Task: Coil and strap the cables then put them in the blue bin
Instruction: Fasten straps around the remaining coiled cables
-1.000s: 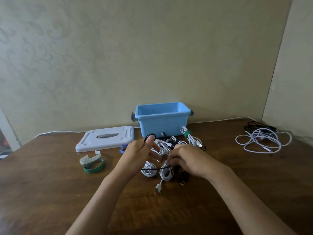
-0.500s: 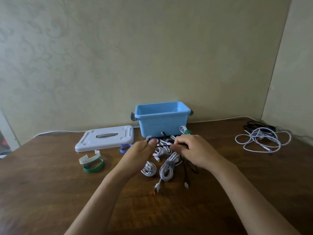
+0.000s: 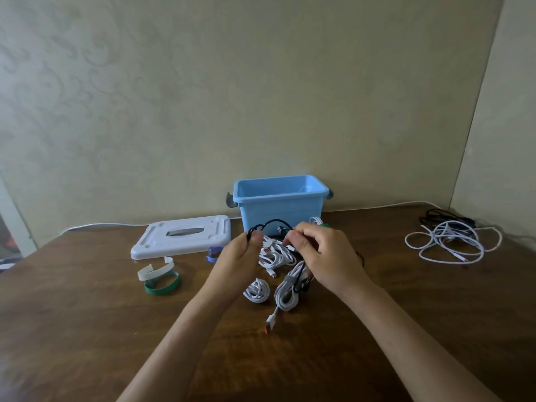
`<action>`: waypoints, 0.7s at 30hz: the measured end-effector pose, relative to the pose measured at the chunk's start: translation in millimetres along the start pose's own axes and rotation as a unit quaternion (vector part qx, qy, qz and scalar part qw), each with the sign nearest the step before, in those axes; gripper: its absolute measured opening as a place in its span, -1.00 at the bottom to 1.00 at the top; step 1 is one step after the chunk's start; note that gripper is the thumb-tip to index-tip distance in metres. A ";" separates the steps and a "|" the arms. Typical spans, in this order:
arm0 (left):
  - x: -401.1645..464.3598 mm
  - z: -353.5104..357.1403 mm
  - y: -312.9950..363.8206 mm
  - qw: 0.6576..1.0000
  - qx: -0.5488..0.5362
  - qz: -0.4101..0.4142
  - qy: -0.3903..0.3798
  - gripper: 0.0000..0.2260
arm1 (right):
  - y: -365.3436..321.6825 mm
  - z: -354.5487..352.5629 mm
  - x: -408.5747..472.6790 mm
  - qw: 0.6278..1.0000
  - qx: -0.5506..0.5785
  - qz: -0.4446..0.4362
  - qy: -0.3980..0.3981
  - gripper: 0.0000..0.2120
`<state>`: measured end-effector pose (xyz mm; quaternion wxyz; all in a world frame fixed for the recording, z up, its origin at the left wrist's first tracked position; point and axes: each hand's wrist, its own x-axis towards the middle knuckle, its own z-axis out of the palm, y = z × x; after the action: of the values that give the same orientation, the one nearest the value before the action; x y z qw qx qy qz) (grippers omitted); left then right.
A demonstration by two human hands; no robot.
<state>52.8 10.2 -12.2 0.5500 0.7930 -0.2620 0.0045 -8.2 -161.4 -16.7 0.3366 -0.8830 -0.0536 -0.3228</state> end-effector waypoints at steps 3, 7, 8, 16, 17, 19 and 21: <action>-4.4 7.0 3.8 0.997 -0.079 -0.020 -0.020 -0.68 | -6.7 3.7 -2.0 1.000 -0.022 -0.015 -0.013 -0.73; -11.8 11.6 10.3 0.996 -0.078 0.042 -0.028 -0.73 | -15.9 9.4 -8.7 0.997 -0.037 -0.052 -0.033 -0.73; -11.3 11.6 9.3 0.996 -0.065 0.049 -0.022 -0.71 | -17.4 12.1 -9.9 0.996 -0.041 -0.063 -0.046 -0.77; -3.1 9.0 -0.3 0.987 -0.027 0.064 0.145 -0.64 | -11.6 15.3 -8.5 0.991 -0.062 -0.022 -0.120 -0.81; -2.0 8.4 -0.3 0.983 -0.036 0.068 0.164 -0.63 | -10.5 17.2 -8.2 0.990 -0.067 -0.025 -0.125 -0.84; 0.0 5.5 -0.8 0.978 -0.093 0.065 0.174 -0.61 | -11.3 17.5 -7.1 0.988 -0.087 -0.025 -0.124 -0.87; 1.0 0.7 2.5 0.969 -0.165 0.051 0.174 -0.61 | -12.9 13.2 -7.5 0.983 -0.121 0.008 -0.140 -0.80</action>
<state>52.4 8.6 -10.0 0.7093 0.6641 -0.1990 0.1273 -11.1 -142.3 -21.5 0.2189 -0.9541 -0.0536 -0.1973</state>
